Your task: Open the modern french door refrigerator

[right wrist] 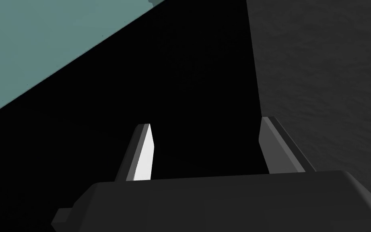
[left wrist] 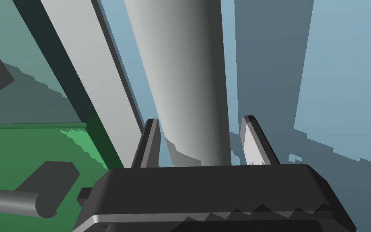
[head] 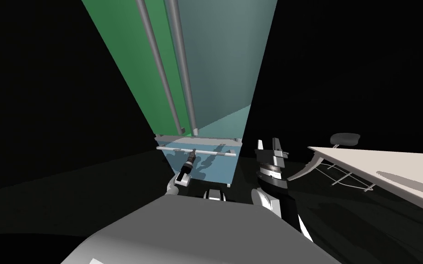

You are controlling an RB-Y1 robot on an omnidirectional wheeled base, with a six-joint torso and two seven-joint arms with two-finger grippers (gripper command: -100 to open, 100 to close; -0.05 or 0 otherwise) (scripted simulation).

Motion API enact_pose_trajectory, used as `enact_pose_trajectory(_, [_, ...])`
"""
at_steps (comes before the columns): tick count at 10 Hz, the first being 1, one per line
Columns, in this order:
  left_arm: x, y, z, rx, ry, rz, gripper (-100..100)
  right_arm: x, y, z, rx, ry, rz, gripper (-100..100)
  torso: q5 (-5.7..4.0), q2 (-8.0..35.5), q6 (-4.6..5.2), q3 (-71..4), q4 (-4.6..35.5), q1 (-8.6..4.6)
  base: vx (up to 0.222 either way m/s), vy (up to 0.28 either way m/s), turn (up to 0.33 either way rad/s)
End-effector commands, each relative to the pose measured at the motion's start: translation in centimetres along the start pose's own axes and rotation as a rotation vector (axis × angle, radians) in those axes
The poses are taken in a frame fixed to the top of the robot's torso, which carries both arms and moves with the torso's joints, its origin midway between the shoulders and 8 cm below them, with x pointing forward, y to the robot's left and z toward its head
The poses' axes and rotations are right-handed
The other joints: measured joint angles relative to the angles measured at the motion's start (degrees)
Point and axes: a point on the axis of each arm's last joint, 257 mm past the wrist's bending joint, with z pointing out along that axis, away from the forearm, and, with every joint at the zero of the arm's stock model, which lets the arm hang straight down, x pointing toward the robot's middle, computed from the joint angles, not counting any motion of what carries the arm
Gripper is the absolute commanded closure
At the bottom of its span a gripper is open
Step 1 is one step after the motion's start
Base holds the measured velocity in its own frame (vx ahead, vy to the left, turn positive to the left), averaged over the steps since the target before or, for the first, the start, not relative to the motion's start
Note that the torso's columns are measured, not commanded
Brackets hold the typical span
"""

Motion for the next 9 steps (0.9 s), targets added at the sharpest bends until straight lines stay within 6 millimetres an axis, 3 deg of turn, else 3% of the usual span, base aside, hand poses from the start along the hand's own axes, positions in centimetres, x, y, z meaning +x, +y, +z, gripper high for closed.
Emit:
enact_pose_trajectory(1, [1.9, 0.6, -1.8, -0.026, 0.024, -0.006, 100, 0.0, 0.0, 0.0, 0.000, 0.000, 0.000, 0, -0.01, -0.1, -0.01, 0.0, 0.0, -0.01, 0.075, 0.015, 0.076])
enact_pose_trajectory(3, [1.7, 1.1, -2.7, -0.040, 0.018, -0.007, 100, 0.0, 0.0, 0.0, 0.000, 0.000, 0.000, 0, -0.01, 0.0, -0.04, 0.0, 0.0, 0.04, 0.026, 0.008, -0.008])
enact_pose_trajectory(4, [3.5, -0.1, -2.9, -0.024, 0.039, -0.010, 100, 0.0, 0.0, 0.0, 0.000, 0.000, 0.000, 0, -0.01, 0.1, -0.08, 0.0, 0.0, 0.05, 0.053, 0.018, 0.151])
enact_pose_trajectory(6, [3.2, 0.2, -4.1, -0.033, 0.030, -0.012, 100, 0.0, 0.0, 0.0, 0.000, 0.000, 0.000, 0, -0.06, -0.1, -0.13, -0.1, 0.1, 0.09, 0.062, 0.006, 0.048])
enact_pose_trajectory(7, [4.9, -0.9, -4.4, -0.022, 0.047, -0.015, 100, 0.0, 0.0, 0.0, 0.000, 0.000, 0.000, 0, -0.04, 0.0, -0.06, 0.0, 0.1, 0.04, 0.068, 0.011, 0.132])
enact_pose_trajectory(9, [4.5, -0.9, -5.5, -0.026, 0.036, -0.017, 100, 0.0, 0.0, 0.0, 0.000, 0.000, 0.000, 0, -0.12, 0.0, -0.09, 0.0, 0.2, -0.02, 0.067, 0.008, 0.047])
